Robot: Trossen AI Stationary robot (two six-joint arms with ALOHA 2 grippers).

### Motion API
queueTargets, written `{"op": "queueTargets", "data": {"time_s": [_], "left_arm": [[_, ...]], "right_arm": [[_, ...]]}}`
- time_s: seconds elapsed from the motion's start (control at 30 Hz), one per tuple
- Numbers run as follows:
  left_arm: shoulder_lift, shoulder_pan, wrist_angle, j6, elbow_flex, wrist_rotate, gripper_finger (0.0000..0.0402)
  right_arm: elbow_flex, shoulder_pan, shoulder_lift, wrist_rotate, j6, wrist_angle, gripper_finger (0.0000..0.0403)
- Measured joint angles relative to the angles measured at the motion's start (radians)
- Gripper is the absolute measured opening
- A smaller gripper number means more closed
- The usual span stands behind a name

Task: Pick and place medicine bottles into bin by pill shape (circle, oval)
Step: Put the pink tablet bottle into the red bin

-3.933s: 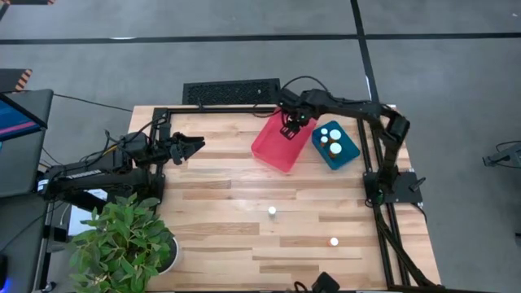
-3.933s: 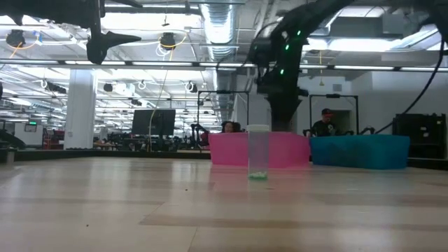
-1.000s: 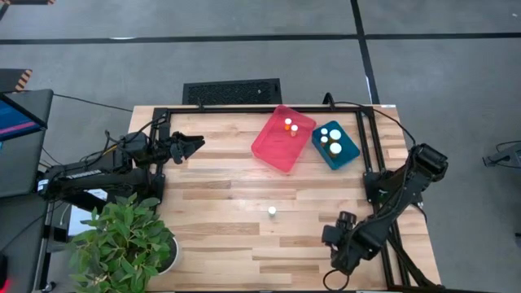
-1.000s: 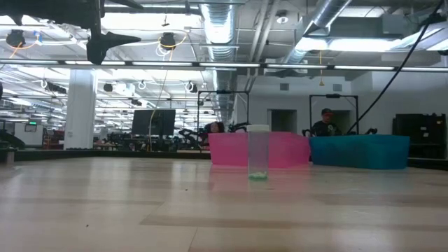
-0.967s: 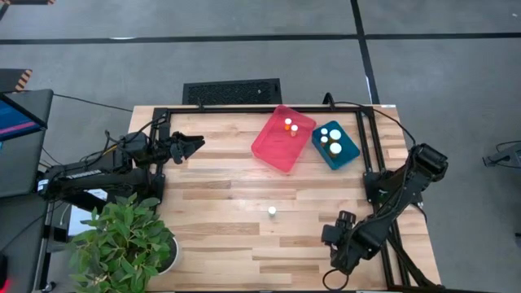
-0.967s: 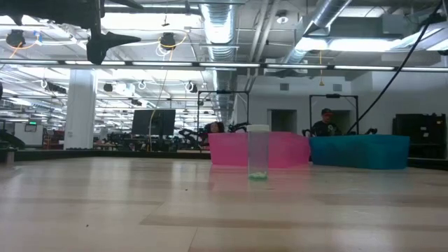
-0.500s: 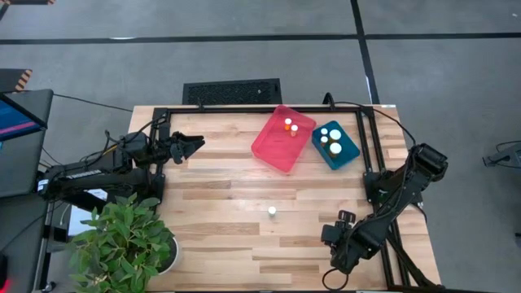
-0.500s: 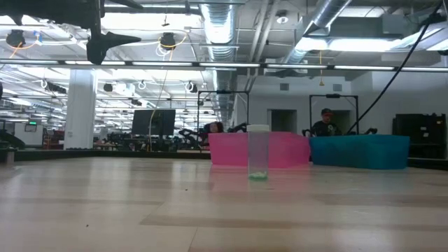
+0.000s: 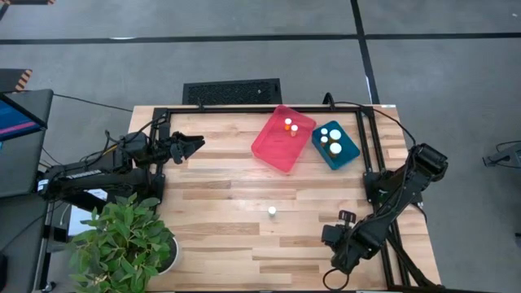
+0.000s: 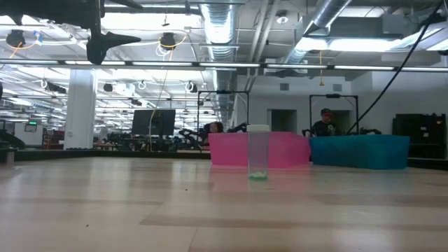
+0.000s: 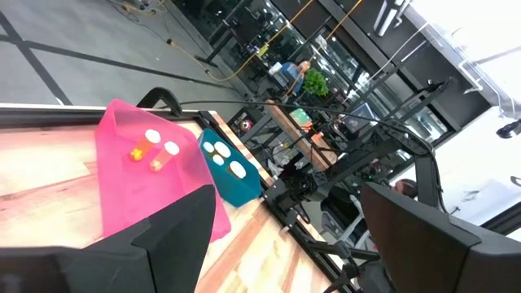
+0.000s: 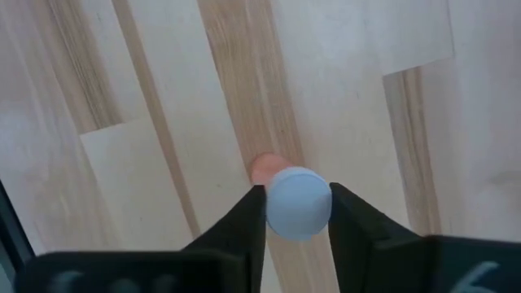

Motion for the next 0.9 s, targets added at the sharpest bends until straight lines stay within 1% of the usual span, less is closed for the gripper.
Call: {"op": "queueTargets", "data": {"time_s": [0.27, 0.37, 0.47, 0.6, 0.73, 0.83, 0.9], "left_arm": [[0.0, 0.0, 0.0, 0.0, 0.0, 0.0, 0.03], [0.0, 0.0, 0.0, 0.0, 0.0, 0.0, 0.03], [0.0, 0.0, 0.0, 0.0, 0.0, 0.001, 0.03], [0.0, 0.0, 0.0, 0.0, 0.0, 0.001, 0.03], [0.0, 0.0, 0.0, 0.0, 0.0, 0.007, 0.03], [0.0, 0.0, 0.0, 0.0, 0.0, 0.007, 0.03], [0.0, 0.0, 0.0, 0.0, 0.0, 0.007, 0.03]], "right_arm": [[0.0, -0.014, -0.029, 0.0, -0.001, -0.007, 0.0113], [0.0, -0.047, -0.081, 0.008, -0.034, -0.039, 0.0111], [0.0, -0.111, -0.156, 0.038, -0.089, -0.102, 0.0111], [0.001, -0.258, -0.275, 0.09, -0.216, -0.168, 0.0112], [0.03, -0.475, -0.358, 0.138, -0.437, -0.17, 0.0112], [0.069, -0.665, -0.367, 0.142, -0.641, -0.151, 0.0113], [0.104, -0.782, -0.343, 0.142, -0.775, -0.122, 0.0113]]}}
